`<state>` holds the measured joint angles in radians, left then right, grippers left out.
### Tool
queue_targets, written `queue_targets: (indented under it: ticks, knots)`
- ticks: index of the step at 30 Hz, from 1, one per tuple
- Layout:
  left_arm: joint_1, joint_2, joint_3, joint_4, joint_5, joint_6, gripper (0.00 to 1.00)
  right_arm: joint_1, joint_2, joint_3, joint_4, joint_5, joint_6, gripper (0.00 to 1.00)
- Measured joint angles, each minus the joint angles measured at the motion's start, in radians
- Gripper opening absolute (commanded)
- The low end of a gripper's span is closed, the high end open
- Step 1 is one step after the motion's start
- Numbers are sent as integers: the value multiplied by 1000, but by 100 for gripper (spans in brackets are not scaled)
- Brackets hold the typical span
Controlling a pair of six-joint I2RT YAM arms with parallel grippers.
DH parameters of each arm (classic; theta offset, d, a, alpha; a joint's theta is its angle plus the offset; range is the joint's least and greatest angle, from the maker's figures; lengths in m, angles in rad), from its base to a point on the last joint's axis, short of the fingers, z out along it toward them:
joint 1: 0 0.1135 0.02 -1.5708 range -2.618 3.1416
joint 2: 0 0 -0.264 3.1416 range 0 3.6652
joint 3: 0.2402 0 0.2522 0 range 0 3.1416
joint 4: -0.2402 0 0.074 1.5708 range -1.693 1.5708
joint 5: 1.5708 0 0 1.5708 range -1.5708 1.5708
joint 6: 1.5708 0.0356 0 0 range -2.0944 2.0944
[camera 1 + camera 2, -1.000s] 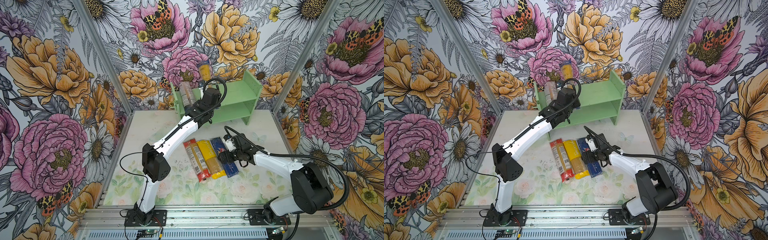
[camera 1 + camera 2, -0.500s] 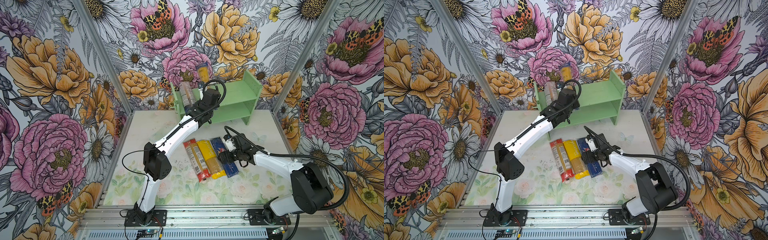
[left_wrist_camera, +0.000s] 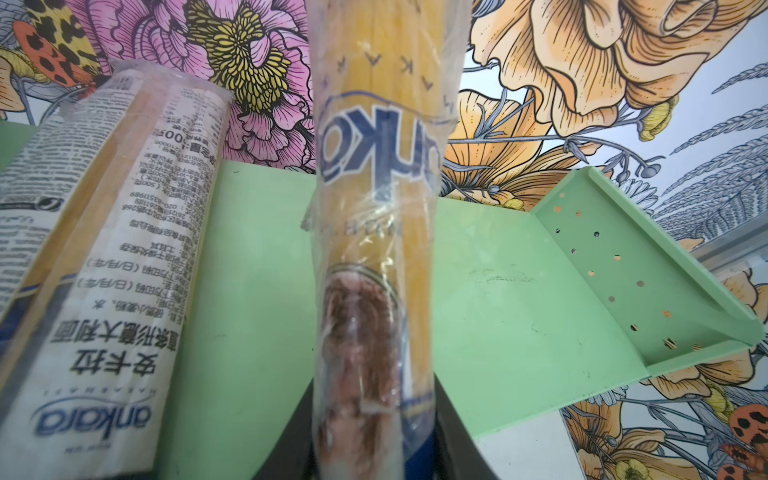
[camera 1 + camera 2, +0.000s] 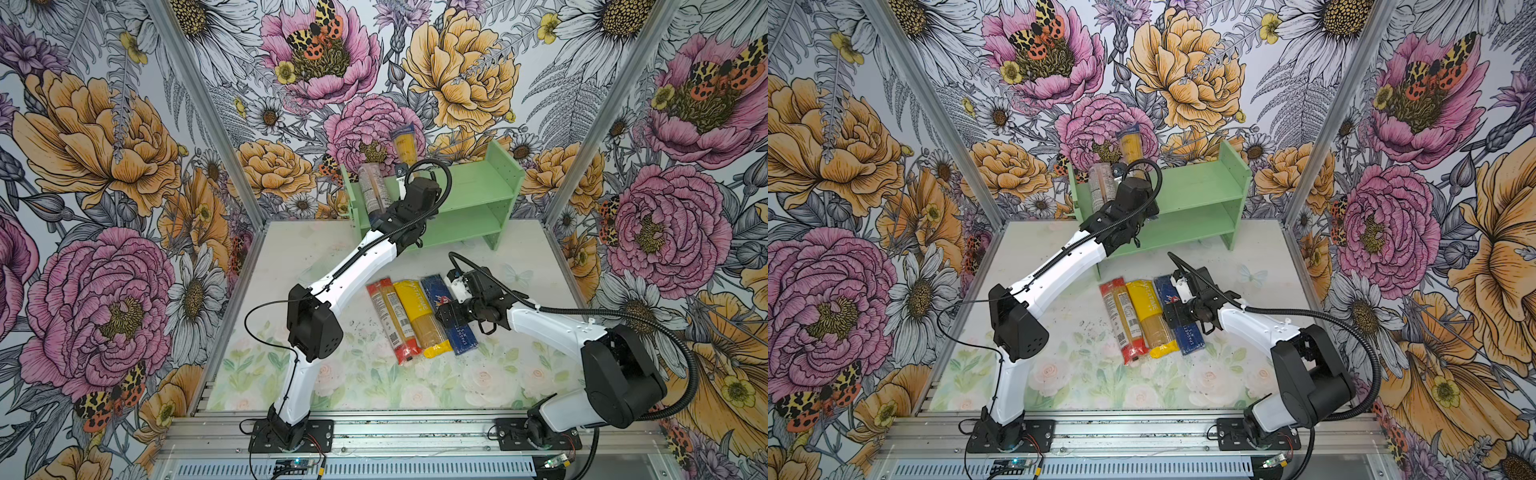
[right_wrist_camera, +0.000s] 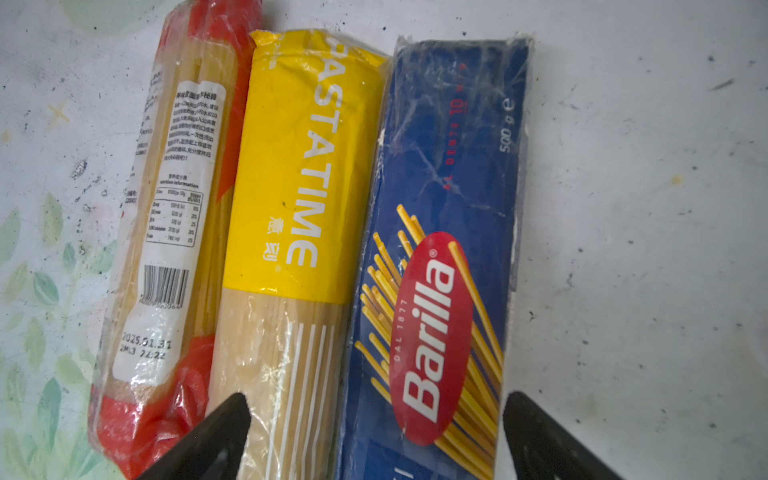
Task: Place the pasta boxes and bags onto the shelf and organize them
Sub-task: 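Lower the Ankara bag beside the clear bag on the lower tier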
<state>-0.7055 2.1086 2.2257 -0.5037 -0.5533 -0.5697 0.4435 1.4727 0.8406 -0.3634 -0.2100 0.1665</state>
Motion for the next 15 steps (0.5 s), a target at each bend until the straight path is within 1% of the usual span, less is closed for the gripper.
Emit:
queue_targets:
  ticks: [1, 15]
  knots:
    - [0, 1, 0, 0, 0, 0, 9, 0, 0, 0, 0, 0, 0, 97]
    - [5, 16, 0, 0, 0, -4, 10, 0, 0, 0, -1, 0, 0, 98]
